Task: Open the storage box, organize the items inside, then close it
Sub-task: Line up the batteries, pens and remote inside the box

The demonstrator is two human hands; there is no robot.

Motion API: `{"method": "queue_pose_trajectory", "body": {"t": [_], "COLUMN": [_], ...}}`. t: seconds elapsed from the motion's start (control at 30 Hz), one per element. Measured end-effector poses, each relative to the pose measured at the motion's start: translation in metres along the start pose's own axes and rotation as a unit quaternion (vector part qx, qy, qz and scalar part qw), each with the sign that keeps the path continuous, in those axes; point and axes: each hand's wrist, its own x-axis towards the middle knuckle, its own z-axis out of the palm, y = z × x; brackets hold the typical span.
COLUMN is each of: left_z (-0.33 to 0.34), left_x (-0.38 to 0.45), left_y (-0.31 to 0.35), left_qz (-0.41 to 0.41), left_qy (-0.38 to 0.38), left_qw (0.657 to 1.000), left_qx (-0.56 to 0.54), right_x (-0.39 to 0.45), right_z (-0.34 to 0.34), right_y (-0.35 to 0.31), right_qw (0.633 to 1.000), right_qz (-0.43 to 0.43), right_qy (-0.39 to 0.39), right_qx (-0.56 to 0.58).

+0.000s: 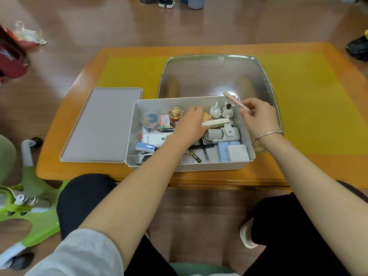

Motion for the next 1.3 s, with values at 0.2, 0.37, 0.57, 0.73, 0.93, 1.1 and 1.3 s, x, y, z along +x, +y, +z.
{"method": "queue_pose_trajectory", "body": {"t": [0.2, 0.37, 0.57, 0.73, 0.93, 1.1, 1.3], "left_z": [0.005, 0.002, 0.003, 0.001, -0.016, -0.044, -0.041], "left_x": [-0.007, -0.016, -0.032, -0.036, -0.054, -0.069, -0.066], "left_y": [0.005, 0.012, 0.002, 0.004, -0.035, -0.088, -0.098], "left_qz": [0.042, 0.058, -0.09, -0.023, 0.007, -0.05, -0.046], "left_qy": [-0.005, 0.045, 0.033, -0.046, 0.05, -0.058, -0.124], "left_qw": [0.996, 0.989, 0.989, 0.99, 0.998, 0.991, 0.98], "left_qx": [-0.081, -0.127, -0.111, -0.131, -0.032, 0.107, 0.149], "right_x": [-0.002, -0.005, -0.008, -0.01, -0.017, -0.023, -0.036], "right_z": [0.002, 0.002, 0.008, 0.01, 0.029, 0.048, 0.059], "right_y": [-0.003, -0.005, -0.005, -0.011, -0.028, -0.045, -0.057], "right_qw": [1.0, 1.0, 0.999, 0.997, 0.99, 0.965, 0.894], "right_qz": [-0.01, -0.012, -0.005, -0.014, -0.055, -0.086, -0.107], "right_qy": [-0.006, -0.008, -0.045, -0.055, -0.112, -0.243, -0.431], "right_qx": [0.002, -0.001, -0.023, -0.042, -0.066, -0.049, -0.058]}}
